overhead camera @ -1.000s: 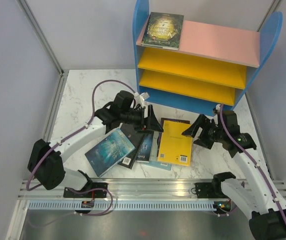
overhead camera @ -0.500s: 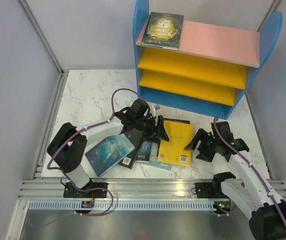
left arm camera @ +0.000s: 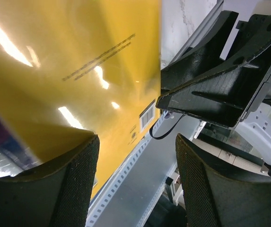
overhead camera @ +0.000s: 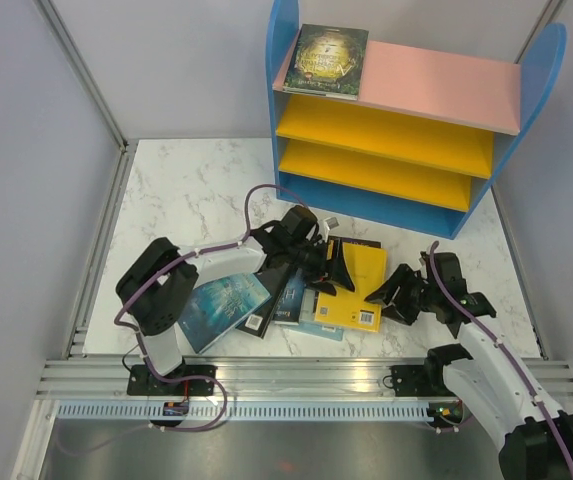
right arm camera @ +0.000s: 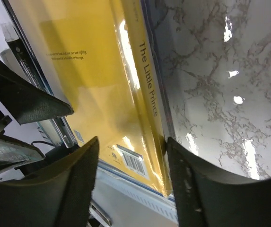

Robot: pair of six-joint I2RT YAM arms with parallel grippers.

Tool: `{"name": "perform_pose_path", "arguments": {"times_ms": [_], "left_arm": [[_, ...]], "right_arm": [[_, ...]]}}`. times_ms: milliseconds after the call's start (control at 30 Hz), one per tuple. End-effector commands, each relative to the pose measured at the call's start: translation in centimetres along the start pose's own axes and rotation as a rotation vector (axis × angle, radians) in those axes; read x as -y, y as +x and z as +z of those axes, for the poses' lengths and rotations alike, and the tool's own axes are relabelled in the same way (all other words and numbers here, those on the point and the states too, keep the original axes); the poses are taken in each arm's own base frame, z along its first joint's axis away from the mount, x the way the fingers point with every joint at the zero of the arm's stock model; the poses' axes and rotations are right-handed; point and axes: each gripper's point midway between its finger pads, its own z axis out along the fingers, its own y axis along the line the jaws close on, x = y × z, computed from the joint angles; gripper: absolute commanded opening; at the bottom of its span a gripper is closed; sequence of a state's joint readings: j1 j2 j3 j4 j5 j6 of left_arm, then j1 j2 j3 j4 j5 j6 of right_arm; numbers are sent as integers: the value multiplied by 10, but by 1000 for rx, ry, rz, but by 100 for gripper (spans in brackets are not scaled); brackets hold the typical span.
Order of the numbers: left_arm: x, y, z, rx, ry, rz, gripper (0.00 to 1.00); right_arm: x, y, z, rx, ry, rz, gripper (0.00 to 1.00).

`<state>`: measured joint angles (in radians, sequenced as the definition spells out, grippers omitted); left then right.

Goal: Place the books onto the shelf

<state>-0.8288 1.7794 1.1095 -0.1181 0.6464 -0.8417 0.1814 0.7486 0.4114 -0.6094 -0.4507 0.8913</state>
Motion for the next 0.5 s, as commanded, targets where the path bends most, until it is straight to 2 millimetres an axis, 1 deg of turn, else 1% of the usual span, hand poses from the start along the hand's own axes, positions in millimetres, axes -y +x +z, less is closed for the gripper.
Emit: {"name": "perform_pose_path", "arguments": {"times_ms": [0, 67, 100, 133, 167, 200, 233, 267, 300, 333, 400, 433, 467], "left_arm": [[25, -6, 8, -6, 72, 21, 69], [26, -7, 9, -4, 80, 21, 69], [27, -6, 9, -9, 88, 18, 69], [26, -6, 10, -7, 96, 13, 69], [27, -5, 11, -9, 103, 6, 69], [30, -4, 12, -13, 127, 10, 69], [29, -3, 14, -10, 149, -5, 69], [32, -2, 13, -13, 169, -7, 69], [31, -2, 13, -14, 172, -11, 69], [35, -1, 9, -9, 180, 0, 68], [37, -8, -1, 27, 165, 14, 68], [39, -13, -6, 46, 151, 52, 68], [32, -17, -18, 66, 92, 37, 68]], "right_arm": [[-25, -7, -4, 25, -111, -7, 59], [-29, -4, -5, 17, -138, 3, 54], [-34, -6, -6, 26, -165, -1, 50], [-32, -3, -3, 15, -173, 10, 46], [-35, -1, -4, 9, -196, 26, 40], [-40, -2, -5, 17, -228, 21, 38], [-39, 0, -3, 10, -243, 33, 38], [-43, 1, -5, 6, -270, 54, 40], [-43, 2, -4, 8, -277, 54, 42], [-42, 2, -4, 11, -277, 57, 43], [-38, 4, -3, 4, -263, 53, 47], [-38, 3, -4, 8, -255, 49, 48], [-33, 3, -4, 16, -224, 37, 51]]}}
